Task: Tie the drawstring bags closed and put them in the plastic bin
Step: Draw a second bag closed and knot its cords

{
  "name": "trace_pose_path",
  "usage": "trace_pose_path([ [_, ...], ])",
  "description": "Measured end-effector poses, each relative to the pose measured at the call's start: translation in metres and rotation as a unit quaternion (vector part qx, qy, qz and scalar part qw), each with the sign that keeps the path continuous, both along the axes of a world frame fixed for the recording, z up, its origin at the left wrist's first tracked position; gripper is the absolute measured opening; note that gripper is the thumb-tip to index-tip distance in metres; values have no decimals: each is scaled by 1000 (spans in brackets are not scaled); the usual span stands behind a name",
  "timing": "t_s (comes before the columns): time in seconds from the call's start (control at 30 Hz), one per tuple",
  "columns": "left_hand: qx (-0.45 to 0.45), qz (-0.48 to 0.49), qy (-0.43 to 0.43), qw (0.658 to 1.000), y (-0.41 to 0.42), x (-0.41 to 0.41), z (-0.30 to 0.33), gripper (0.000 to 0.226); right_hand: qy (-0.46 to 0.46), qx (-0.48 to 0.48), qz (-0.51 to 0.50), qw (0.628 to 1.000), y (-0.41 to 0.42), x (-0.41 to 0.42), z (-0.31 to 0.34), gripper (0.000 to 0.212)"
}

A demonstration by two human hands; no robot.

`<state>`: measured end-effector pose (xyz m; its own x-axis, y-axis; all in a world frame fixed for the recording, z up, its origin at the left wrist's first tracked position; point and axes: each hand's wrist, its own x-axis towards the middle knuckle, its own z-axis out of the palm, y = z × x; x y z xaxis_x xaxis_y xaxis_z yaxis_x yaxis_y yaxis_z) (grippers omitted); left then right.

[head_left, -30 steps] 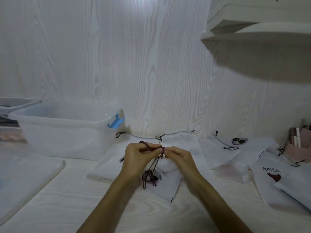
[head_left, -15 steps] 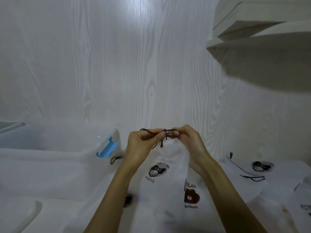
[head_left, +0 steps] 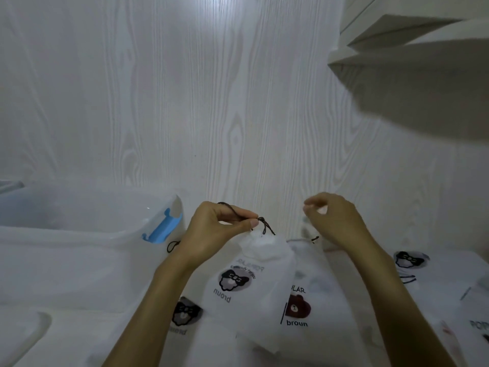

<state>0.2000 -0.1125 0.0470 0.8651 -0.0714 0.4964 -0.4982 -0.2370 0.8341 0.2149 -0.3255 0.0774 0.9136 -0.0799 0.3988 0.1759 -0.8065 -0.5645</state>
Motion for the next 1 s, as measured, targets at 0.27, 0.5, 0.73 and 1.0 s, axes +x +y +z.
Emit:
trace_pose_path([
  [0.27,-43,-9,3,999,1,-1,1,13,114,91,225,963,41,-14,-4,17],
  [0.5,-168,55,-48,983,-14,2,6,12,-30,240,221,945,58,-9,-10,15],
  [0.73,-266,57,-67,960,-23,-3,17,14,-134,372,230,889,46,-10,1,16],
  [1.0,-416,-65,162,892,-6,17,-11,33,14,260,220,940,34,-1,-19,5],
])
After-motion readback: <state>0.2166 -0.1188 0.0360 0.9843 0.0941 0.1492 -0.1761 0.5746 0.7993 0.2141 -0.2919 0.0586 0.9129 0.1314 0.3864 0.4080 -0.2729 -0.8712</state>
